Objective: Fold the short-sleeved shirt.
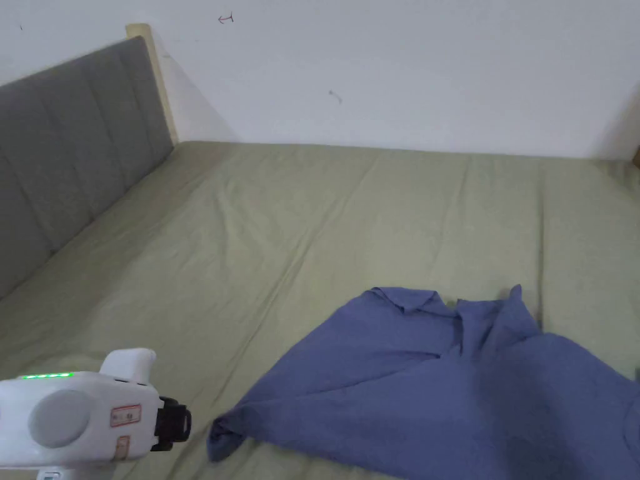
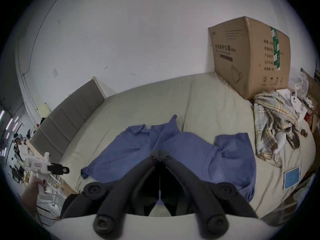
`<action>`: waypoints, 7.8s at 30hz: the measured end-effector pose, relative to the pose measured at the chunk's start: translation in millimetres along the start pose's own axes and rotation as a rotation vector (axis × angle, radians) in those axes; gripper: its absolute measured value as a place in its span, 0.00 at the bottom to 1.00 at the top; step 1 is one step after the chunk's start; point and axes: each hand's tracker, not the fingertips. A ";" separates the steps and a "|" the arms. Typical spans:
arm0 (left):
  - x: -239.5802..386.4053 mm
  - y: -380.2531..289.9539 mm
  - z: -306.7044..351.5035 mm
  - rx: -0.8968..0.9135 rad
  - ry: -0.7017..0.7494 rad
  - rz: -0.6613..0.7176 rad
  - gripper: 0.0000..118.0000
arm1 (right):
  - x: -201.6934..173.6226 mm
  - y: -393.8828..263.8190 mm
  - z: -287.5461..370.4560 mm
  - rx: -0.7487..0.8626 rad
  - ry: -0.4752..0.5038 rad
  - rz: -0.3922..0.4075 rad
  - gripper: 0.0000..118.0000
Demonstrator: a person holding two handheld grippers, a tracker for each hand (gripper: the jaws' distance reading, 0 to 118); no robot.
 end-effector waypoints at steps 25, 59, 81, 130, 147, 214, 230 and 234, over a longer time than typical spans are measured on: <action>36.7 -3.6 -16.7 0.212 0.065 -0.311 0.02 | 40.7 43.8 -150.8 -0.273 -0.001 0.047 0.21; 42.1 62.4 44.2 0.281 -0.088 -0.101 0.02 | 71.0 156.8 -77.0 -0.132 0.029 0.048 0.06; 174.0 337.3 214.9 0.473 -0.024 -0.321 0.02 | 7.7 389.5 104.7 0.321 -0.112 0.064 0.06; 44.5 121.0 -139.0 -0.125 0.037 -0.269 0.02 | 141.8 -40.2 -152.4 -0.532 -0.183 0.155 0.06; 31.4 26.7 -73.3 -0.172 0.007 -0.334 0.02 | 143.6 -87.8 -59.5 -0.530 -0.170 0.017 0.11; 54.3 24.8 -36.9 -0.018 0.023 -0.150 0.01 | 121.2 -95.9 -97.8 -0.572 -0.224 0.088 0.08; 52.8 33.4 -17.9 0.013 0.003 -0.113 0.01 | 126.4 -68.9 -17.7 -0.358 -0.149 -0.022 0.03; 58.7 66.6 -23.8 0.009 0.009 -0.132 0.01 | 120.2 -39.2 -15.9 -0.276 -0.118 -0.067 0.03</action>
